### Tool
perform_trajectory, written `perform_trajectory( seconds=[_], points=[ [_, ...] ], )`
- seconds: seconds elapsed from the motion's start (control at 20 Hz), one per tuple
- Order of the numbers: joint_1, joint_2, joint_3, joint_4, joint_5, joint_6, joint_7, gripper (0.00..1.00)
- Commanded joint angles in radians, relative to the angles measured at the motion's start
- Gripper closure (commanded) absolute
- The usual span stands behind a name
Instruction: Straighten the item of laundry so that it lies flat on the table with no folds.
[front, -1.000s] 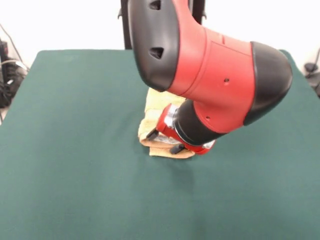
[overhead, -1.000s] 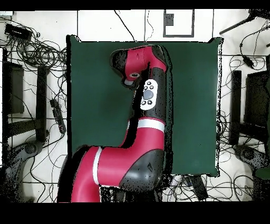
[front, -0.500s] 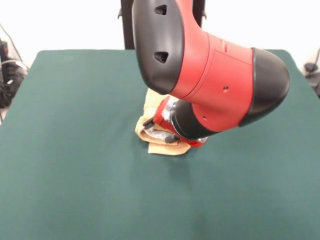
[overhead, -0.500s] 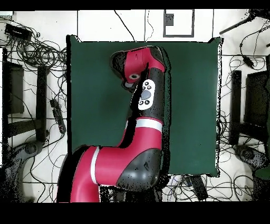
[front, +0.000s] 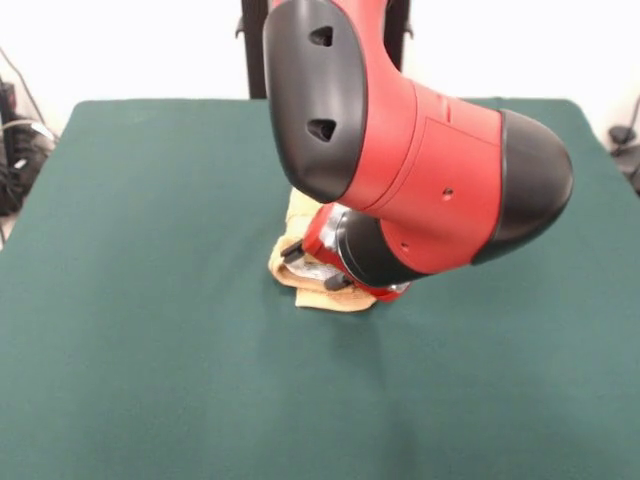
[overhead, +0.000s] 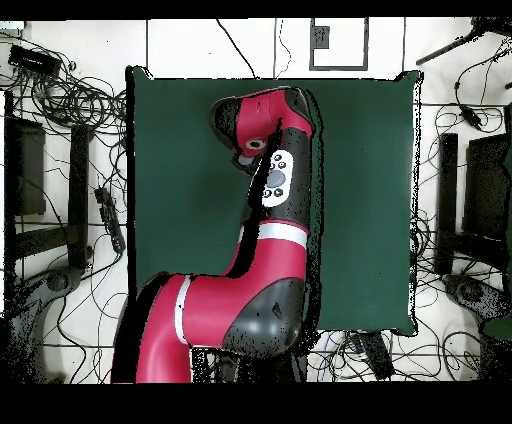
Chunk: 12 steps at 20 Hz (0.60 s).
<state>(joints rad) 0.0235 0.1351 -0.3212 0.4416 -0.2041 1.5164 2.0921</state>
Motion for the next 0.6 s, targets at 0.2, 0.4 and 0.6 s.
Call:
perform_trajectory(
  seconds=[0.2,0.4,0.6],
  points=[
    [0.029,0.016,-0.009,0.058,-0.009,0.080,0.162,0.00],
    [0.042,0.003,-0.030,0.058,-0.013,0.114,0.155,0.00],
    [0.057,-0.014,-0.044,0.064,-0.006,0.151,0.163,0.00]
  ],
)
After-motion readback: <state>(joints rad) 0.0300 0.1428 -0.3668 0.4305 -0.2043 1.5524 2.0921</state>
